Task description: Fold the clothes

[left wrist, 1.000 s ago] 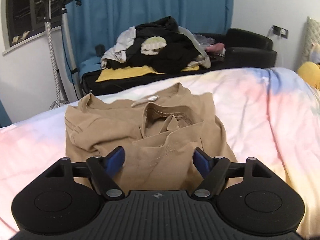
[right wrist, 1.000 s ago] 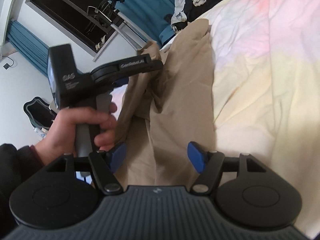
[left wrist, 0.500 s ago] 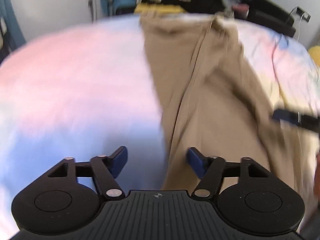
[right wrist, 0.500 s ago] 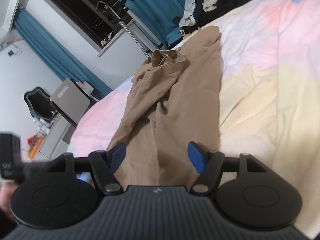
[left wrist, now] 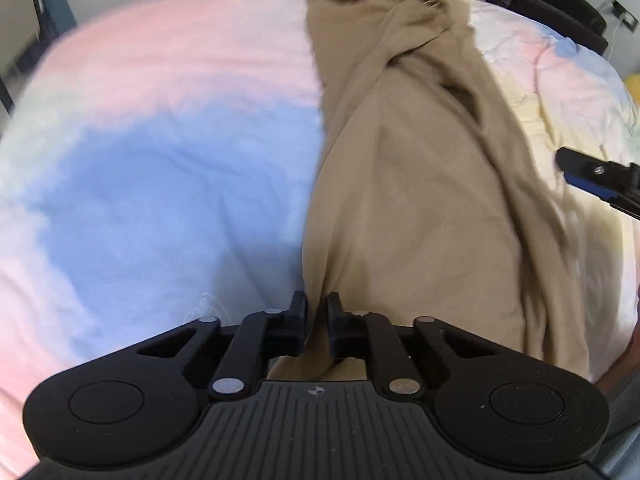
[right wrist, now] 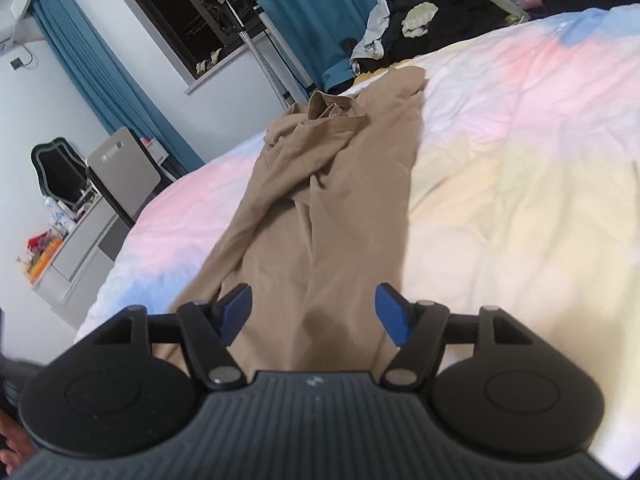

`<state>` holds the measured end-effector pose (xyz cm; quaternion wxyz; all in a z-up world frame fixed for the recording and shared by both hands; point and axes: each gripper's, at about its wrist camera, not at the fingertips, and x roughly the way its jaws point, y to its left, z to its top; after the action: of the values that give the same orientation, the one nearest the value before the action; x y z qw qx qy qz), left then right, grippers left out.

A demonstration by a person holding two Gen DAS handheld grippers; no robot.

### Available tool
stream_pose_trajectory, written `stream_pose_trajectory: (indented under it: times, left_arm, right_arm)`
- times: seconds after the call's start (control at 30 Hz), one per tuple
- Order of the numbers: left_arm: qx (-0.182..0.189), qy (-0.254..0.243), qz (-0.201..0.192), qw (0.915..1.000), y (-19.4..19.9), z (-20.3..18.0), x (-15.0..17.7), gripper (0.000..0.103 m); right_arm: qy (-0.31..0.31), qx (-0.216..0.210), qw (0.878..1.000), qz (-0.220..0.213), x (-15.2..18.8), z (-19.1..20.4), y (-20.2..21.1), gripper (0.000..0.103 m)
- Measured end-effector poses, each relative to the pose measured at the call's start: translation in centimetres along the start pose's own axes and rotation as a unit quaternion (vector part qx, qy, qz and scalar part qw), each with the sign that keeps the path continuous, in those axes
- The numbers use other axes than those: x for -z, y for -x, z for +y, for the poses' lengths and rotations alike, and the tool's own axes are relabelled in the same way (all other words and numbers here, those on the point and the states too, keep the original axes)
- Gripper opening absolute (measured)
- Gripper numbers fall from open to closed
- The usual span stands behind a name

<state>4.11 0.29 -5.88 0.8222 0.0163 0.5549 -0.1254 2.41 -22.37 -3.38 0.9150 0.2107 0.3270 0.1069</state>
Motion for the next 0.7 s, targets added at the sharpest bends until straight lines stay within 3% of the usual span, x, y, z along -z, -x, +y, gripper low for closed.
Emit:
stream_pose_trajectory:
  times: [0.27, 0.4, 0.43, 0.47, 0.5, 0.57, 0.7]
  left_arm:
    - [0.011, -0.053, -0.005, 0.9985, 0.0, -6.6, 2.8, 0.011]
    - [0.013, -0.076, -0.016, 0.9969, 0.3, -6.6, 3.7, 0.014]
    - [0.025, -0.078, -0.025, 0.9963, 1.1, -6.5, 3.8, 0.017]
    - [0.04, -0.084, -0.039, 0.9948, 2.1, -6.5, 3.9, 0.031]
    - [0.06, -0.095, -0.06, 0.9918, 3.4, -6.5, 4.2, 0.056]
    - [0.084, -0.115, -0.105, 0.9842, 6.1, -6.1, 5.1, 0.076]
    - [0.04, -0.112, -0.094, 0.9884, 7.0, -5.0, 5.5, 0.074]
  right_arm:
    - [0.002, 0.016, 1.0, 0.012, 0.9, -0.3, 0.0, 0.069]
    - [-0.012, 0.016, 1.0, 0.023, 1.2, -0.8, -0.4, 0.069]
    - [-0.014, 0.014, 1.0, 0.023, 1.2, -0.8, -0.5, 0.069]
    - [-0.015, 0.013, 1.0, 0.024, 1.2, -0.8, -0.5, 0.069]
    - [-0.015, 0.011, 1.0, 0.024, 1.2, -0.8, -0.6, 0.069]
    - [-0.014, 0.008, 1.0, 0.027, 1.2, -0.7, -0.8, 0.069]
    - [-0.019, -0.002, 0.999, 0.036, 1.2, -0.5, -1.5, 0.069]
